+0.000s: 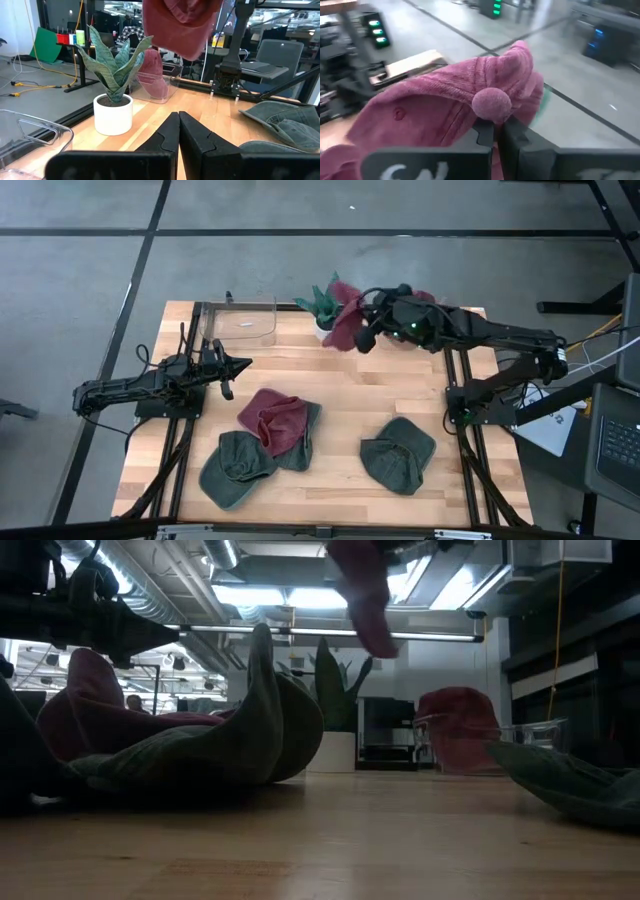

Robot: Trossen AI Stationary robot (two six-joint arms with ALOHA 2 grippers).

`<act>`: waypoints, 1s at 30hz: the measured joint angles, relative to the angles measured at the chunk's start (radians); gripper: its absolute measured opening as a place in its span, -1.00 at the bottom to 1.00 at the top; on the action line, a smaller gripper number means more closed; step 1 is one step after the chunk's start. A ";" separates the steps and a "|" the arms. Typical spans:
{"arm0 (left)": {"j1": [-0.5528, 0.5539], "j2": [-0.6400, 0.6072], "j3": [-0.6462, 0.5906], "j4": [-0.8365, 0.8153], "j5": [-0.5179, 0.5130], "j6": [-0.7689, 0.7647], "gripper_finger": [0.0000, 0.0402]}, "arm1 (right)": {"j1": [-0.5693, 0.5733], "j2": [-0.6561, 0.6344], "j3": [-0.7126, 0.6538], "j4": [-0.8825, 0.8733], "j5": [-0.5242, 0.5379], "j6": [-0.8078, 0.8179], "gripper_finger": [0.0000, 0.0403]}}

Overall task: Pick & Place hat
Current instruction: Put the right red cap into the right transparent bin

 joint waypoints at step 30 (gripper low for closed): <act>0.000 0.000 0.000 0.000 0.000 0.000 -0.98 | -0.048 -0.195 0.000 -0.737 0.520 0.870 -0.95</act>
